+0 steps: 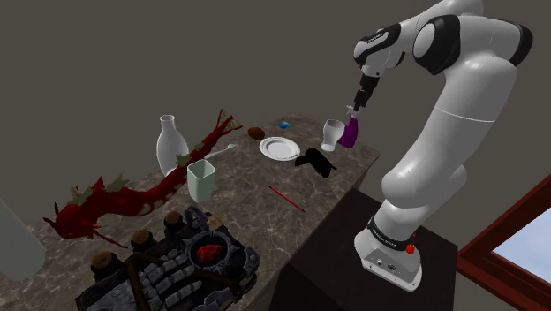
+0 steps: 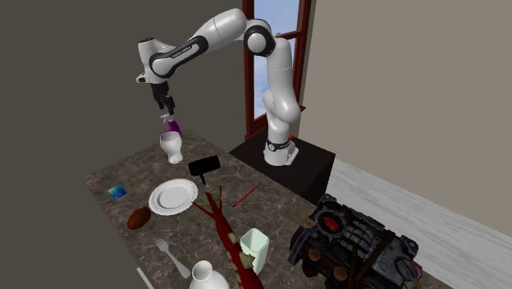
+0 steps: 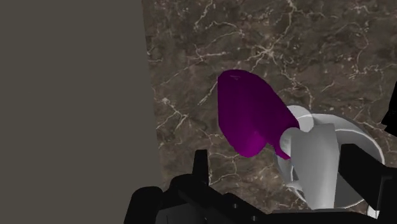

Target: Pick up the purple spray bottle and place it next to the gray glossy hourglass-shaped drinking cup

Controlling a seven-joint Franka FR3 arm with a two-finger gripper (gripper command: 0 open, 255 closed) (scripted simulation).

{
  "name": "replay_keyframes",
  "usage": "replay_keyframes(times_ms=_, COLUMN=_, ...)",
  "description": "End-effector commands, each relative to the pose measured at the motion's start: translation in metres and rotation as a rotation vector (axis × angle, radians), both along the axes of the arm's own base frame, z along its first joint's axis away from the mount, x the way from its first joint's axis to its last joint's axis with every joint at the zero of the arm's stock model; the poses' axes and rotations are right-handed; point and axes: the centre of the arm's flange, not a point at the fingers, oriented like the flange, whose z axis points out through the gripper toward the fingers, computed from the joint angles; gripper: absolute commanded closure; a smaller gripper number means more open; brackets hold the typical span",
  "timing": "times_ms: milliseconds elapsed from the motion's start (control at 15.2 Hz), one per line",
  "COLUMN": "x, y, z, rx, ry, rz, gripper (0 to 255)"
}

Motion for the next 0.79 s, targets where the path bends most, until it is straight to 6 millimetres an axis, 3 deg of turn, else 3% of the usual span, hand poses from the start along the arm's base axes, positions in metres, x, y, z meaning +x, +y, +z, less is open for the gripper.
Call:
replay_keyframes(times_ms=0, x=0.000, y=0.000, z=0.013, rx=0.000, ry=0.000, rz=0.000, gripper=0)
replay_keyframes(times_ms=198, x=0.001, y=0.000, z=0.050, rx=0.000, ry=0.000, rz=0.000, gripper=0)
replay_keyframes(times_ms=726, x=0.001, y=0.000, z=0.050, rx=0.000, ry=0.000, rz=0.000, gripper=0)
